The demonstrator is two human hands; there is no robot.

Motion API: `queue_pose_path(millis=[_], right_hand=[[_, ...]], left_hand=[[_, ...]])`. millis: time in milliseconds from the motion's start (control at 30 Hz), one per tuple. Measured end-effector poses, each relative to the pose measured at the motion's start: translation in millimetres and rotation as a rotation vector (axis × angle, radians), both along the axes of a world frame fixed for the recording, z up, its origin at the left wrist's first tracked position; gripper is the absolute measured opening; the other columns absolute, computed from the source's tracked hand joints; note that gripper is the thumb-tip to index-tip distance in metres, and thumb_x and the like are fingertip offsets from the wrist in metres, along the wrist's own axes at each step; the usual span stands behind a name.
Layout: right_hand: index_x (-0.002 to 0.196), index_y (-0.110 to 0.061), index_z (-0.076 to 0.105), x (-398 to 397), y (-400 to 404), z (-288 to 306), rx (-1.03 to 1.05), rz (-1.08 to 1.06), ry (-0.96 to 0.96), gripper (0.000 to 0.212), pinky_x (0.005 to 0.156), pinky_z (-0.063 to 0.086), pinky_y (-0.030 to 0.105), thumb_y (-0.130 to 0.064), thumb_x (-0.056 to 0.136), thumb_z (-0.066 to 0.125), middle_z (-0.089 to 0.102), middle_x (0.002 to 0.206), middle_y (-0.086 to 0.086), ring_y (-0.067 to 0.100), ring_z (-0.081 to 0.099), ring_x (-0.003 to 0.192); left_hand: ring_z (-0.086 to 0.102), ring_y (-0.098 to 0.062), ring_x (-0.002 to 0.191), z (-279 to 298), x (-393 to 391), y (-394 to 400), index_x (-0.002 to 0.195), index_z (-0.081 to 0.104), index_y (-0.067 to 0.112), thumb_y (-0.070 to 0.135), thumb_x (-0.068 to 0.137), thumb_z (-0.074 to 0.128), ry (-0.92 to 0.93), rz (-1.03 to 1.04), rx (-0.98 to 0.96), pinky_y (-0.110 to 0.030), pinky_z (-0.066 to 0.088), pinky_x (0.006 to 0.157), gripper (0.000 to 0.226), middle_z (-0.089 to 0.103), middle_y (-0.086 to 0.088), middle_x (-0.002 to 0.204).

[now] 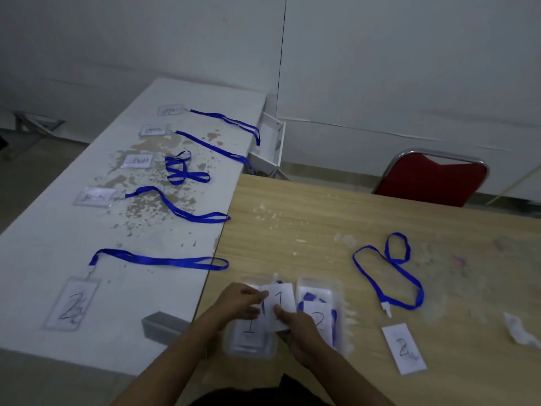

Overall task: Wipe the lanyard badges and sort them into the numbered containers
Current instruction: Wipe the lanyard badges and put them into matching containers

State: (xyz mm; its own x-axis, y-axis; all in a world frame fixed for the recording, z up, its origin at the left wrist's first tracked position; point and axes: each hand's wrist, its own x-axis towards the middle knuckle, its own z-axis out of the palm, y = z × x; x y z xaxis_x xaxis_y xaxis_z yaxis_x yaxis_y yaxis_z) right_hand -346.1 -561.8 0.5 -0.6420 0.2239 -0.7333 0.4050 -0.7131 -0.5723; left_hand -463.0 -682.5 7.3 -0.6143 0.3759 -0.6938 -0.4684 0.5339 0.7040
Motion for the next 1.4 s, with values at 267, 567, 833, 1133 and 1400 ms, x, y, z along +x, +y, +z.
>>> queue_pose_path(millis=[267, 567, 833, 1133, 1400], right_hand=[[0.118, 0.006, 0.057, -7.4, -31.0, -15.2, -0.166, -0.120, -0.109, 0.029, 0.059, 0.057, 0.039, -0.001, 0.093, 0.045, 0.065, 0.100, 0.023, 0.033, 0.063, 0.088], [0.129, 0.007, 0.053, -5.1, -31.8, -23.6, -0.158, 0.009, -0.081, 0.035, 0.071, 0.057, 0.037, 0.001, 0.096, 0.044, 0.067, 0.114, 0.024, 0.033, 0.068, 0.097], [0.115, -0.006, 0.062, 0.9, -35.3, -27.9, 0.130, 0.199, -0.050, 0.022, 0.076, 0.058, 0.033, -0.004, 0.093, 0.058, 0.071, 0.110, 0.016, 0.024, 0.071, 0.098], [0.111, -0.012, 0.046, -7.8, -36.4, -17.9, 0.780, 0.445, -0.191, 0.032, 0.066, 0.051, 0.018, -0.004, 0.084, 0.061, 0.056, 0.094, -0.004, 0.006, 0.059, 0.082], [0.113, -0.004, 0.051, -12.4, -50.1, -22.5, 1.051, 0.405, -0.178, 0.018, 0.061, 0.045, 0.008, -0.005, 0.095, 0.054, 0.058, 0.092, -0.003, 0.016, 0.064, 0.091]], left_hand=[[0.070, -0.029, 0.088, -13.0, 5.5, -13.0, 0.100, 0.070, -0.007, 0.003, 0.085, 0.070, 0.069, -0.049, -0.093, -0.027, 0.058, 0.072, 0.018, 0.070, -0.022, 0.095], [0.056, -0.008, 0.059, -28.9, -0.6, -19.8, 0.068, 0.063, 0.014, 0.017, 0.083, 0.069, 0.251, -0.224, -0.287, -0.017, 0.045, 0.058, 0.017, 0.060, 0.000, 0.065], [0.054, -0.003, 0.068, -32.3, -7.1, -24.0, 0.070, 0.057, 0.022, 0.021, 0.087, 0.067, 0.319, -0.349, -0.293, -0.012, 0.039, 0.059, 0.020, 0.057, 0.005, 0.073], [0.059, -0.015, 0.091, -36.0, 4.0, -19.8, 0.101, 0.056, 0.009, 0.014, 0.087, 0.068, 0.417, -0.302, -0.297, -0.014, 0.042, 0.066, 0.019, 0.061, -0.007, 0.101], [0.058, -0.027, 0.112, -23.3, 20.0, -10.9, 0.121, 0.052, -0.003, 0.009, 0.099, 0.050, 0.537, -0.398, -0.331, -0.016, 0.039, 0.080, 0.025, 0.060, -0.019, 0.121]])
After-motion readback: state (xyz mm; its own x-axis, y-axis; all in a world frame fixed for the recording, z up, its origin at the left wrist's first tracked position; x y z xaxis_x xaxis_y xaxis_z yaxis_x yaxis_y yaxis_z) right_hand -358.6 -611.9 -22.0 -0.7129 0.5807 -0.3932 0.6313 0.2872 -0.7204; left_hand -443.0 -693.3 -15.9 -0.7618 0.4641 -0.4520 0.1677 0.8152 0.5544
